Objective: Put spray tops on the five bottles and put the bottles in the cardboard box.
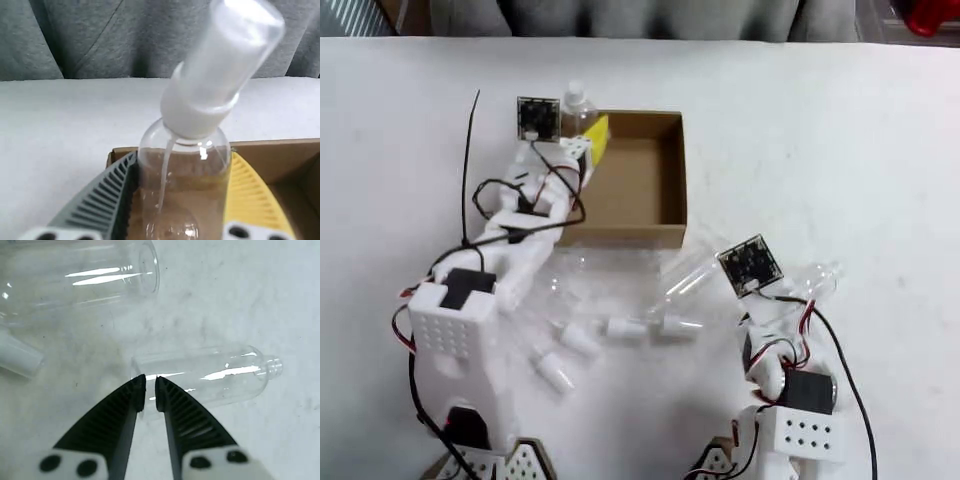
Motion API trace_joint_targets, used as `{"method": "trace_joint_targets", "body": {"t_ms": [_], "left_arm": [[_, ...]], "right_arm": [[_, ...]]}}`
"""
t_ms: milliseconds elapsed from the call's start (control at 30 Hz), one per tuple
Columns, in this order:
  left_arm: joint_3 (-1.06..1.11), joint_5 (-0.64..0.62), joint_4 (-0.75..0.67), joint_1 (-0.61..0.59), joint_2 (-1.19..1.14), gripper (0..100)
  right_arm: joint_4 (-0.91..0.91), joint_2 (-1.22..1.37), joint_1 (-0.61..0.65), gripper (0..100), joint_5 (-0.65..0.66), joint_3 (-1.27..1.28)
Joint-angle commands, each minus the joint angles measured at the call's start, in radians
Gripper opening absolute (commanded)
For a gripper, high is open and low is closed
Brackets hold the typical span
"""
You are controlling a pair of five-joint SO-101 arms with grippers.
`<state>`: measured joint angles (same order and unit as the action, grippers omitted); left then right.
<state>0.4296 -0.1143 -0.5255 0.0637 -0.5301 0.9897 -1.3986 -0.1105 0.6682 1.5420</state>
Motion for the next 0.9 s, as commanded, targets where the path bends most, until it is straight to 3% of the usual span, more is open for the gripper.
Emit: {"method": "trace_joint_targets", "body": {"t_ms": [0,333,867], "left_arm": [[-0.021,0.002,0.011,-0.008,0.108,25],[0.081,0.002,0.011,0.001,0.232,25],[0.011,0.002,0.005,-0.013,0.142,25]], "right_arm": [[-0.001,0.01,-0.021,1.7,0.012,0.025],[-0.001,0.01,-0.021,1.7,0.012,0.025],[0.005,0.01,-0.021,1.7,0.012,0.025]]}}
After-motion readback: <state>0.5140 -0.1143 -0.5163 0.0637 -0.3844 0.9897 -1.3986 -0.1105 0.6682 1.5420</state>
